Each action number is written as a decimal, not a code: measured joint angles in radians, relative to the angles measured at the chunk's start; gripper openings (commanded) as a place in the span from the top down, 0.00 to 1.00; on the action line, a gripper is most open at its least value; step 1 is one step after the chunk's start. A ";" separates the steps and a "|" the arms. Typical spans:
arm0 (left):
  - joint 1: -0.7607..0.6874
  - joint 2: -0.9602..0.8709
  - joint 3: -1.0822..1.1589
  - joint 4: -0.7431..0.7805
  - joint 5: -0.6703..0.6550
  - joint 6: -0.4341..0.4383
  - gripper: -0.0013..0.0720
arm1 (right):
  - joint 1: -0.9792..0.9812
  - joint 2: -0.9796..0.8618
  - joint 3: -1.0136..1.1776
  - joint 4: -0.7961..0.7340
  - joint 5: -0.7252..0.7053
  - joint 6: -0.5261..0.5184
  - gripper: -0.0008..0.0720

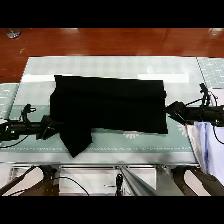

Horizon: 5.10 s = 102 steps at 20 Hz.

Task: Fold the shirts.

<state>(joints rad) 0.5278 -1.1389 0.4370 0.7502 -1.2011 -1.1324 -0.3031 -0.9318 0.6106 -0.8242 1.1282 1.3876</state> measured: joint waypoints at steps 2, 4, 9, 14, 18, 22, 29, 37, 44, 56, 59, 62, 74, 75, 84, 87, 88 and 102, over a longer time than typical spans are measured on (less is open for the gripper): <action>-0.043 0.001 -0.005 -0.014 0.021 0.004 0.03 | -0.003 0.001 -0.001 0.010 -0.005 0.000 0.14; -0.076 0.002 -0.008 -0.022 0.036 0.008 0.10 | -0.028 0.002 0.009 0.014 -0.006 -0.001 0.14; -0.115 0.002 -0.010 -0.014 0.058 0.015 0.95 | -0.213 0.002 0.043 -0.056 0.042 0.001 0.14; -0.123 0.002 -0.008 -0.014 0.058 0.016 0.95 | -0.280 0.002 -0.053 -0.208 0.139 0.069 0.14; -0.123 0.002 -0.002 -0.015 0.056 0.017 0.95 | -0.186 0.000 -0.132 -0.235 0.137 0.081 0.14; -0.123 0.002 0.002 -0.017 0.055 0.018 0.95 | -0.101 -0.051 -0.145 -0.196 0.071 0.098 0.14; -0.123 0.002 0.014 -0.018 0.052 0.017 0.95 | 0.041 -0.223 -0.071 -0.098 -0.034 0.095 0.39; -0.123 0.002 0.119 -0.018 0.000 0.017 0.95 | 0.072 -0.286 0.075 -0.094 0.011 0.005 0.96; -0.135 -0.067 0.353 -0.018 -0.026 -0.053 0.95 | 0.072 -0.294 0.284 -0.112 -0.008 0.035 0.96; -0.270 -0.614 1.060 -0.004 -0.059 -0.270 0.95 | 0.074 -0.632 0.619 -0.017 -0.104 0.056 0.96; -0.277 -0.723 1.175 -0.002 -0.066 -0.299 0.95 | 0.074 -0.725 0.705 0.016 -0.110 0.056 0.96; -0.283 -0.789 1.237 0.001 -0.064 -0.309 0.42 | 0.076 -0.798 0.758 0.073 -0.116 0.043 0.17; -0.126 -0.666 1.440 0.343 -0.195 -0.411 0.02 | -0.146 -0.828 0.842 -0.056 0.184 0.020 0.13; -0.135 -0.621 1.407 0.358 -0.156 -0.405 0.02 | -0.146 -0.829 0.829 -0.072 0.185 0.024 0.13; -0.426 -0.337 1.053 0.267 0.081 -0.305 0.02 | 0.002 -0.926 0.789 0.053 0.124 -0.043 0.37; -0.539 -0.326 0.998 0.225 0.103 -0.296 0.02 | 0.039 -0.942 0.785 0.059 0.103 -0.056 0.96; -0.576 -0.328 0.988 0.219 0.103 -0.294 0.04 | 0.044 -0.941 0.787 0.069 0.109 -0.063 0.96; -1.021 -0.481 0.980 0.191 0.301 -0.369 0.95 | 0.042 -0.117 0.508 -0.190 0.237 -0.080 0.96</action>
<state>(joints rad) -0.4931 -1.6196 1.4174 0.9413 -0.9001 -1.5017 -0.2615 -1.0492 1.1187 -1.0142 1.3655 1.3071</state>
